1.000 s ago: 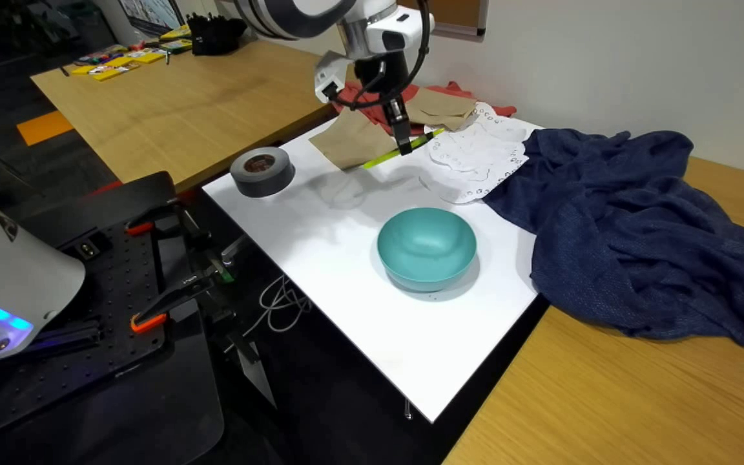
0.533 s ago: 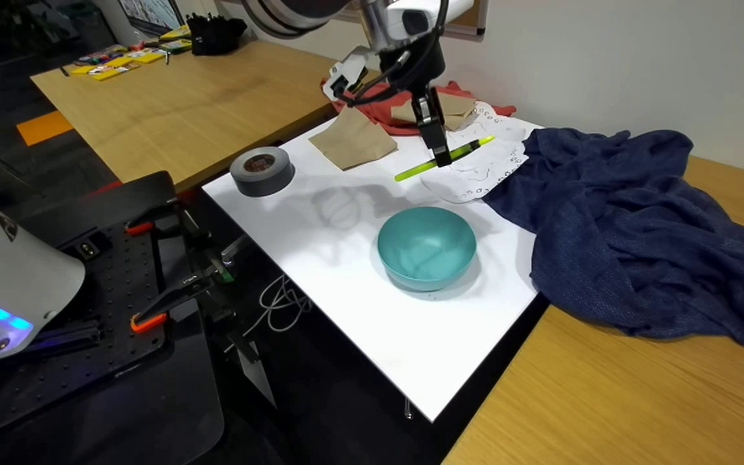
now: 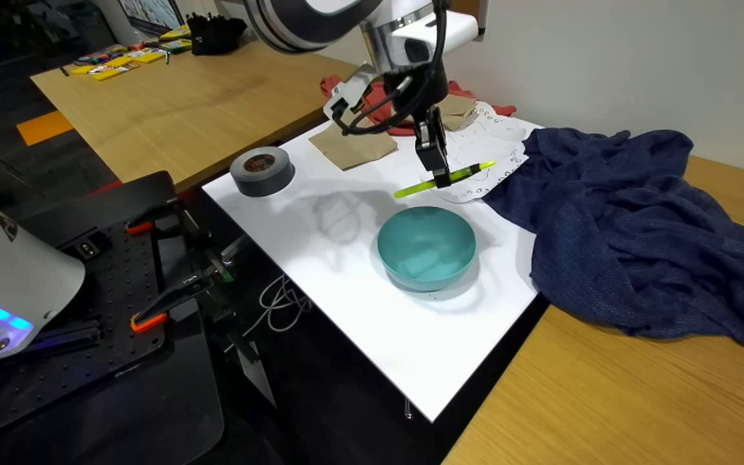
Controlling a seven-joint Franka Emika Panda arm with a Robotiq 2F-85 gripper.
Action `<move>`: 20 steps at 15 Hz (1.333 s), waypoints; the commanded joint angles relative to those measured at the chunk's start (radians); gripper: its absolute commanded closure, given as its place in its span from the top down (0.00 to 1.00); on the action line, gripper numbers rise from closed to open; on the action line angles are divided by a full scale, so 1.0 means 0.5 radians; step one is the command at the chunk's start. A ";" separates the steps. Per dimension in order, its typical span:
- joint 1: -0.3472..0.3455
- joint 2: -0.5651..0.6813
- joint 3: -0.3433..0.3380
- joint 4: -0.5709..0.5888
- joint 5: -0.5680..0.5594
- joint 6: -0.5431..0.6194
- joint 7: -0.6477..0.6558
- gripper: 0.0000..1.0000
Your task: Put the marker in the bowl
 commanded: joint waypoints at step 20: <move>-0.142 0.075 0.145 0.008 0.173 0.008 -0.013 1.00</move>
